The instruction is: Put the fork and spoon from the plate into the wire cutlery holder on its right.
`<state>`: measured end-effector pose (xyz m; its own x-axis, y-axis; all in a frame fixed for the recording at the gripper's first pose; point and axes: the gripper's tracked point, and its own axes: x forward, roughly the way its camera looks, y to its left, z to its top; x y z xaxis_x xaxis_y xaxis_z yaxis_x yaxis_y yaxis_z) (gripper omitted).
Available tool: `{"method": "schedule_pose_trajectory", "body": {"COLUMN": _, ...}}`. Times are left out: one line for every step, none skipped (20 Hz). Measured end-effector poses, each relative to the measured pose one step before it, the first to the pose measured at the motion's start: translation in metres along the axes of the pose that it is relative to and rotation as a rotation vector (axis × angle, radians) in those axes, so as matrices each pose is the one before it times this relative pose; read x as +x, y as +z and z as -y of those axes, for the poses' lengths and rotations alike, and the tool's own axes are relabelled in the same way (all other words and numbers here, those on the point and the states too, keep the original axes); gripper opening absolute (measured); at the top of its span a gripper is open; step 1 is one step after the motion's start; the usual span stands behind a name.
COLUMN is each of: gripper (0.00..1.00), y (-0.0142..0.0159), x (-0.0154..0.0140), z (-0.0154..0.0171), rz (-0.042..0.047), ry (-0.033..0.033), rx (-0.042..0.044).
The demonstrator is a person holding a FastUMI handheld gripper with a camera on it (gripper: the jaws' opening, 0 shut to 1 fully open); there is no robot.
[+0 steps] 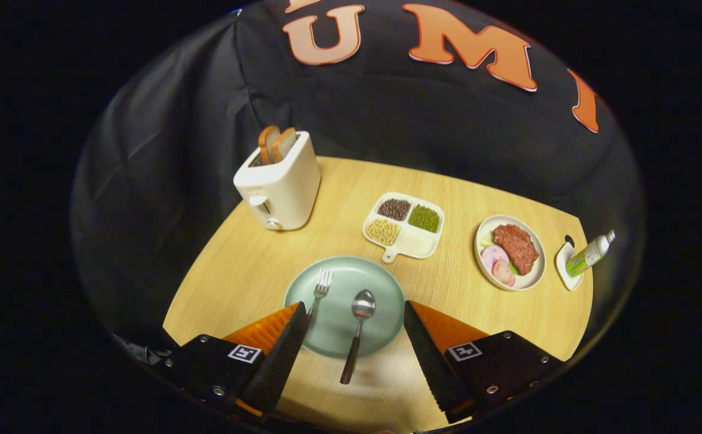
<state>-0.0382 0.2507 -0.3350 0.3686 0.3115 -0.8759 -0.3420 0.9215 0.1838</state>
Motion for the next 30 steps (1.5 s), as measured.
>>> {"method": "schedule_pose_trajectory", "body": {"gripper": 0.96, "y": -0.00899, "x": 0.01078, "z": 0.00025, "rz": -0.04454, "ry": -0.00433, "rx": -0.00785}}
{"method": "schedule_pose_trajectory", "body": {"gripper": 0.95, "y": -0.00852, "x": 0.00980, "z": -0.00002, "rz": -0.04422, "ry": -0.00447, "rx": -0.00676}}
{"method": "schedule_pose_trajectory", "body": {"gripper": 0.94, "y": -0.00981, "x": 0.01127, "z": -0.00098, "rz": -0.04461, "ry": -0.00321, "rx": -0.00420}}
{"method": "schedule_pose_trajectory", "body": {"gripper": 0.90, "y": -0.00871, "x": 0.01017, "z": -0.00064, "rz": -0.04375, "ry": -0.00247, "rx": -0.00033}}
{"method": "schedule_pose_trajectory", "body": {"gripper": 0.88, "y": -0.00747, "x": 0.01008, "z": -0.00172, "rz": -0.04213, "ry": 0.00412, "rx": -0.00071}}
{"method": "schedule_pose_trajectory", "body": {"gripper": 0.80, "y": -0.00757, "x": 0.01005, "z": -0.00222, "rz": -0.03761, "ry": 0.00271, "rx": 0.00091}}
{"method": "schedule_pose_trajectory", "body": {"gripper": 0.77, "y": -0.00518, "x": 0.00923, "z": -0.00310, "rz": -0.03357, "ry": 0.00657, "rx": -0.00041}}
{"method": "schedule_pose_trajectory", "body": {"gripper": 0.74, "y": -0.00645, "x": 0.00772, "z": 0.00052, "rz": -0.03276, "ry": -0.00547, "rx": 0.00222}}
{"method": "schedule_pose_trajectory", "body": {"gripper": 0.74, "y": -0.00527, "x": 0.00776, "z": -0.00033, "rz": -0.03515, "ry": -0.00378, "rx": 0.00091}}
{"method": "schedule_pose_trajectory", "body": {"gripper": 0.72, "y": -0.00266, "x": 0.00563, "z": 0.00002, "rz": -0.02746, "ry": -0.00229, "rx": 0.00980}}
{"method": "schedule_pose_trajectory", "body": {"gripper": 0.71, "y": -0.00143, "x": 0.00641, "z": -0.00242, "rz": -0.02541, "ry": 0.00698, "rx": 0.01634}}
{"method": "schedule_pose_trajectory", "body": {"gripper": 0.69, "y": -0.00271, "x": 0.00532, "z": -0.00169, "rz": -0.02301, "ry": 0.00152, "rx": 0.02556}}
{"method": "schedule_pose_trajectory", "body": {"gripper": 0.68, "y": -0.00126, "x": 0.00450, "z": -0.00166, "rz": -0.01986, "ry": 0.00419, "rx": 0.01640}}
{"method": "schedule_pose_trajectory", "body": {"gripper": 0.66, "y": 0.00011, "x": 0.00394, "z": 0.00046, "rz": -0.01463, "ry": -0.00680, "rx": 0.00756}}
{"method": "schedule_pose_trajectory", "body": {"gripper": 0.65, "y": -0.00095, "x": 0.00372, "z": -0.00027, "rz": -0.01043, "ry": -0.00612, "rx": 0.00329}}
{"method": "schedule_pose_trajectory", "body": {"gripper": 0.60, "y": -0.00018, "x": 0.00303, "z": 0.00020, "rz": -0.01031, "ry": -0.00831, "rx": 0.00458}}
{"method": "schedule_pose_trajectory", "body": {"gripper": 0.57, "y": -0.00053, "x": 0.00281, "z": 0.00021, "rz": -0.00973, "ry": -0.00657, "rx": 0.00096}}
{"method": "schedule_pose_trajectory", "body": {"gripper": 0.49, "y": -0.00359, "x": 0.00410, "z": 0.00192, "rz": -0.01853, "ry": -0.01445, "rx": 0.00078}}
{"method": "schedule_pose_trajectory", "body": {"gripper": 0.42, "y": -0.00308, "x": 0.00241, "z": 0.00222, "rz": -0.01441, "ry": -0.01022, "rx": 0.00639}}
{"method": "schedule_pose_trajectory", "body": {"gripper": 0.30, "y": -0.00005, "x": 0.00294, "z": 0.00176, "rz": -0.00552, "ry": -0.01155, "rx": 0.01321}}
{"method": "schedule_pose_trajectory", "body": {"gripper": 0.24, "y": 0.00173, "x": -0.00131, "z": 0.00015, "rz": 0.01000, "ry": 0.00251, "rx": 0.01530}}
{"method": "schedule_pose_trajectory", "body": {"gripper": 0.17, "y": 0.00065, "x": 0.00048, "z": 0.00017, "rz": 0.00380, "ry": 0.00213, "rx": 0.01564}}
{"method": "schedule_pose_trajectory", "body": {"gripper": 0.16, "y": 0.00145, "x": -0.00254, "z": 0.00316, "rz": 0.01024, "ry": -0.00048, "rx": 0.01042}}
{"method": "schedule_pose_trajectory", "body": {"gripper": 0.12, "y": 0.00346, "x": -0.00245, "z": 0.00179, "rz": 0.02135, "ry": 0.01164, "rx": 0.01408}}
{"method": "schedule_pose_trajectory", "body": {"gripper": 0.10, "y": 0.00226, "x": -0.00492, "z": -0.00109, "rz": 0.02071, "ry": 0.02367, "rx": 0.01536}}
{"method": "schedule_pose_trajectory", "body": {"gripper": 0.09, "y": 0.00284, "x": -0.00744, "z": 0.00118, "rz": 0.02004, "ry": 0.01093, "rx": 0.00776}}
{"method": "schedule_pose_trajectory", "body": {"gripper": 0.09, "y": 0.00467, "x": -0.00887, "z": 0.00214, "rz": 0.02919, "ry": 0.00915, "rx": 0.00278}}
{"method": "schedule_pose_trajectory", "body": {"gripper": 0.09, "y": 0.00441, "x": -0.00682, "z": 0.00300, "rz": 0.03043, "ry": 0.00794, "rx": 0.00392}}
{"method": "schedule_pose_trajectory", "body": {"gripper": 0.09, "y": 0.00331, "x": -0.00912, "z": 0.00261, "rz": 0.02420, "ry": 0.00991, "rx": 0.00932}}
{"method": "schedule_pose_trajectory", "body": {"gripper": 0.09, "y": 0.00145, "x": -0.00762, "z": 0.00161, "rz": 0.01814, "ry": 0.01342, "rx": 0.00700}}
